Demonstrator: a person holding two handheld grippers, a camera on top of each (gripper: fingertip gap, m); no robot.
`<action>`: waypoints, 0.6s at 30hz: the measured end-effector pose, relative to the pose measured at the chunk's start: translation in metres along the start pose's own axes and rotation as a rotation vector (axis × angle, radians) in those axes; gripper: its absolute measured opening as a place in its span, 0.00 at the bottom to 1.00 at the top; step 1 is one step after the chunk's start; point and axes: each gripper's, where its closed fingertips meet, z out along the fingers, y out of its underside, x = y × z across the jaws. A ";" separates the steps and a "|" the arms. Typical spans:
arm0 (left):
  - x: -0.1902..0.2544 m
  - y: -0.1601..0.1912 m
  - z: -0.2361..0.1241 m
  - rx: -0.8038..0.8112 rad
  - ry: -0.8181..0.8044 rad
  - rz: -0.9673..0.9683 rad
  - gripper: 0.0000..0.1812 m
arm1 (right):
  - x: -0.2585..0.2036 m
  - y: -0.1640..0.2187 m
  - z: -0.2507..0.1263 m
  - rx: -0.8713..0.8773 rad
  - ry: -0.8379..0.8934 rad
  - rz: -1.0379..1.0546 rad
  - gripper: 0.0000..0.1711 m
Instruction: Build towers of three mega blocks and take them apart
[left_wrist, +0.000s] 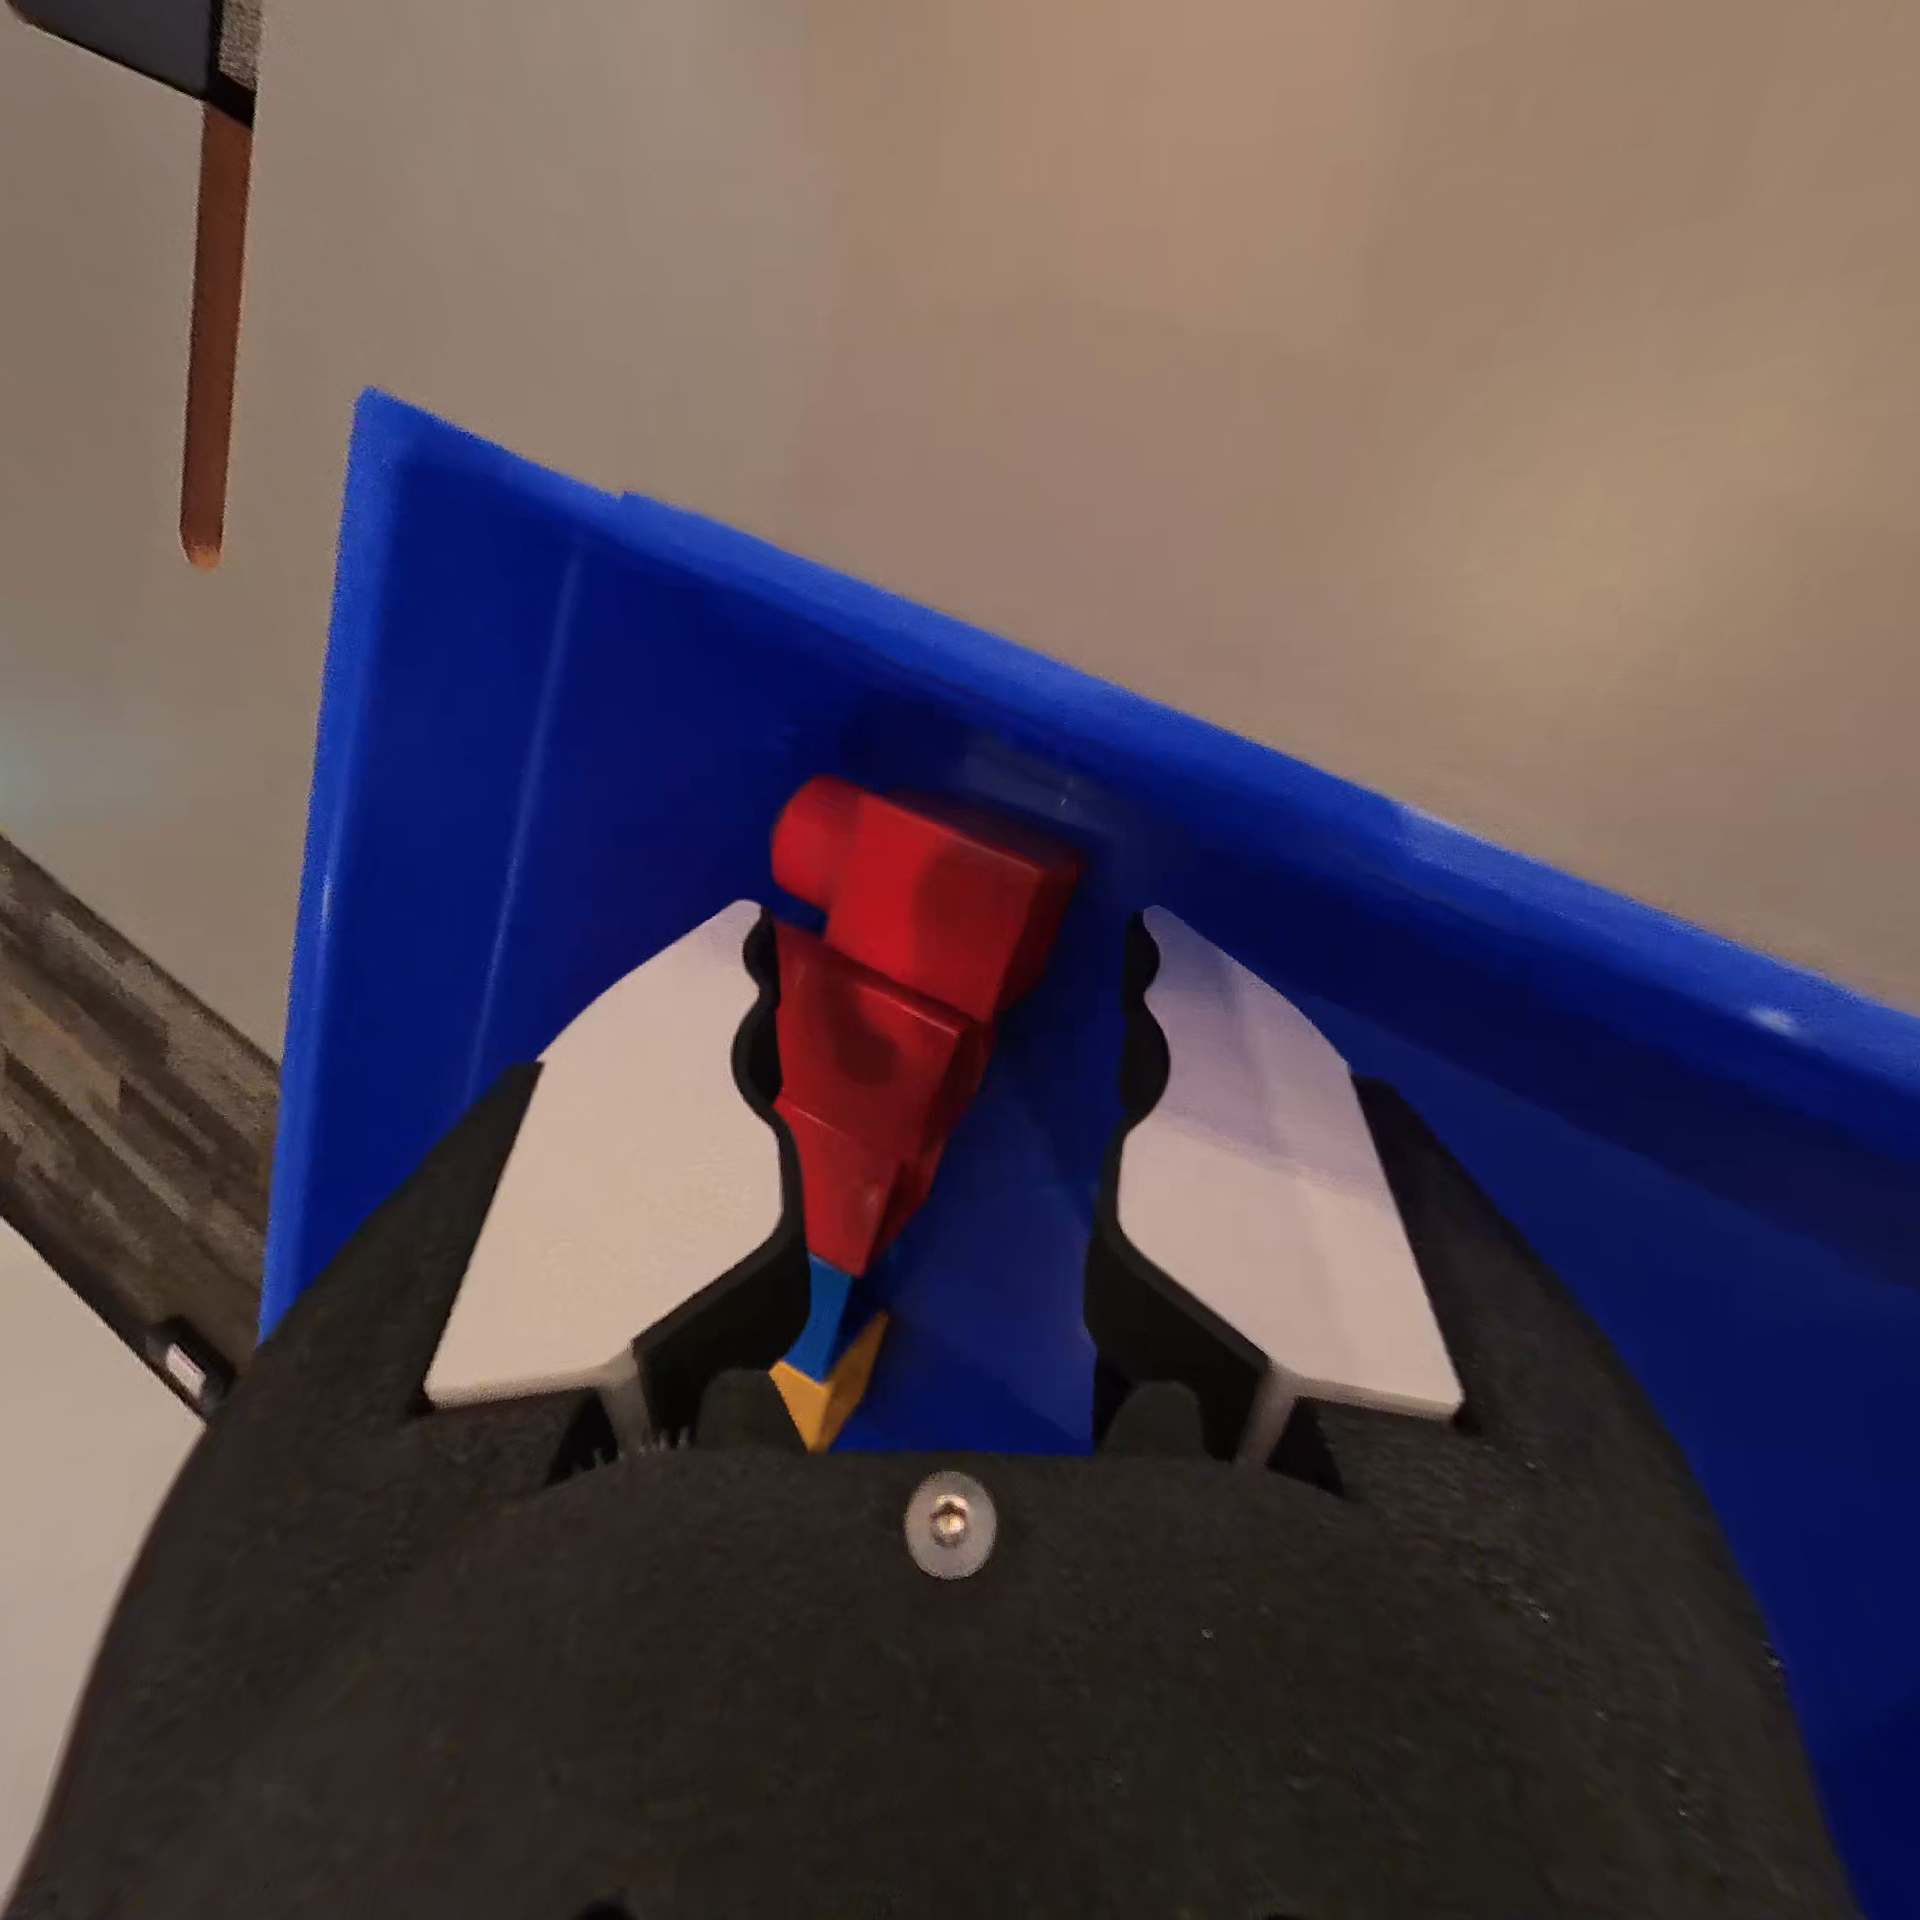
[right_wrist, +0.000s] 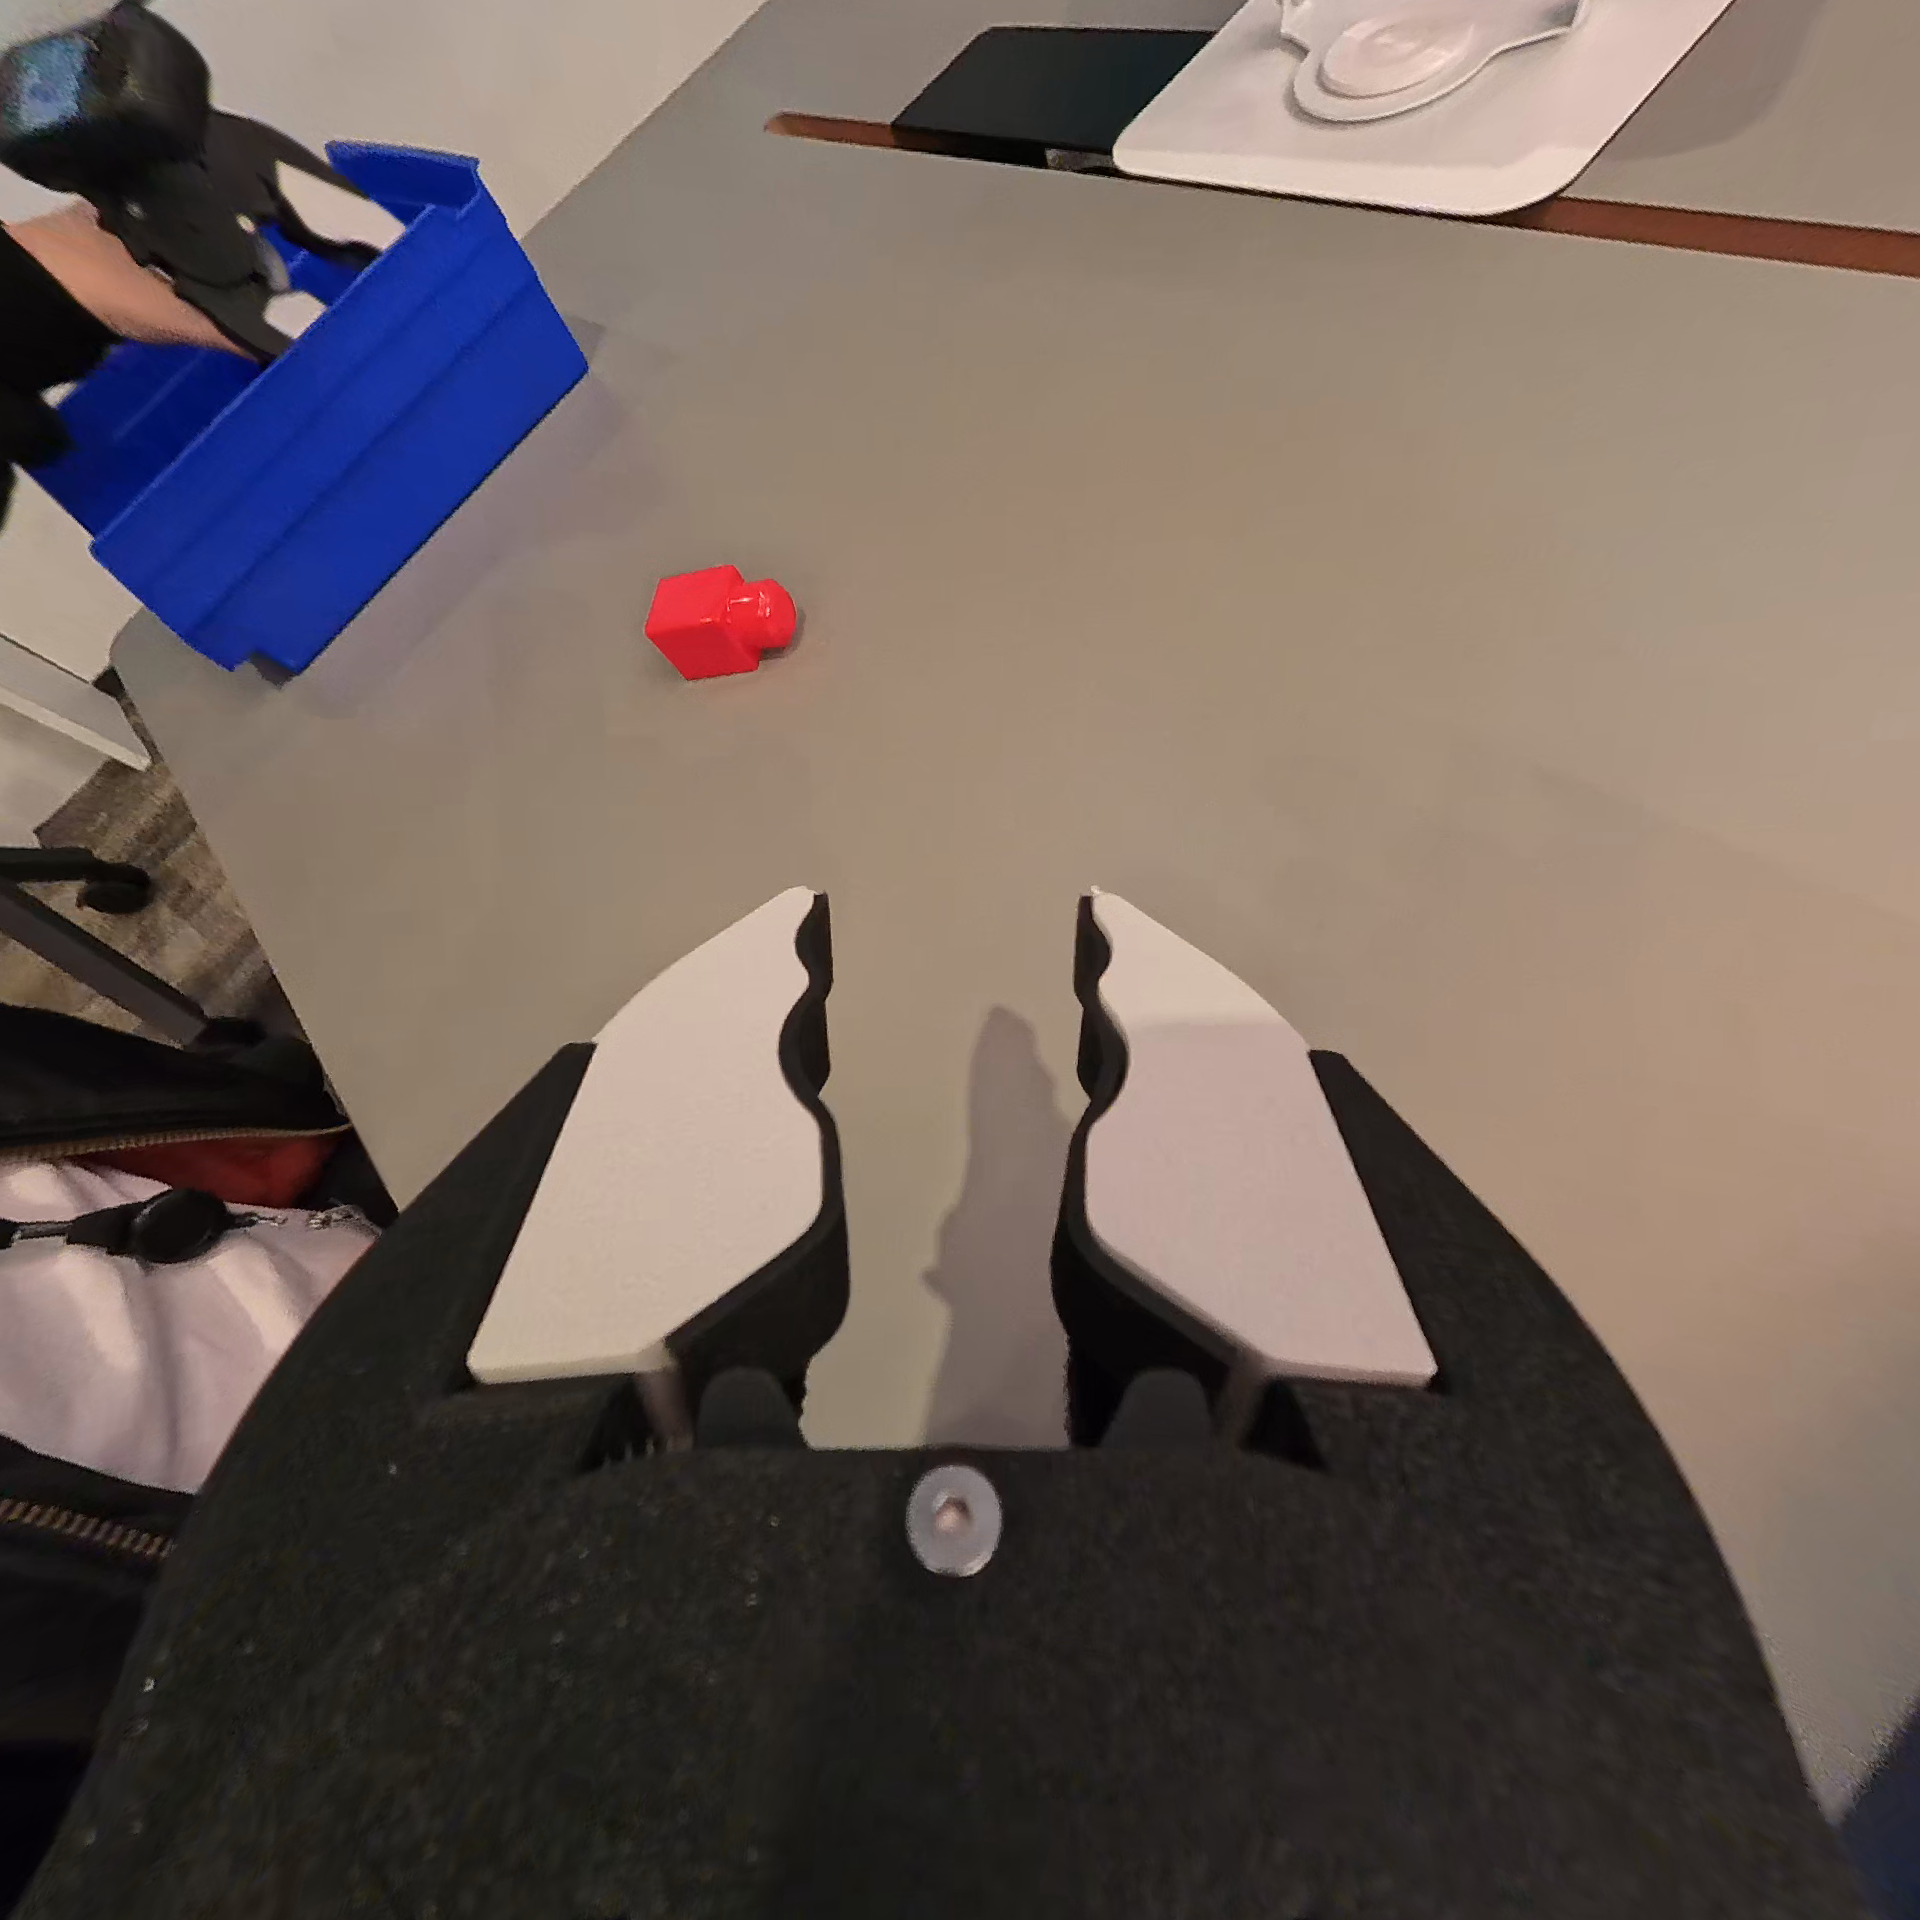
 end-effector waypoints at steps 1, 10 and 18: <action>0.000 -0.002 0.004 0.004 0.020 0.017 0.34 | 0.001 0.000 0.000 0.001 0.002 0.009 0.26; -0.002 -0.007 0.020 0.036 0.026 0.104 0.32 | 0.002 -0.008 0.010 -0.026 0.010 0.017 0.25; 0.032 0.009 -0.001 0.022 0.013 0.121 0.31 | -0.007 -0.012 0.025 -0.041 -0.039 -0.019 0.25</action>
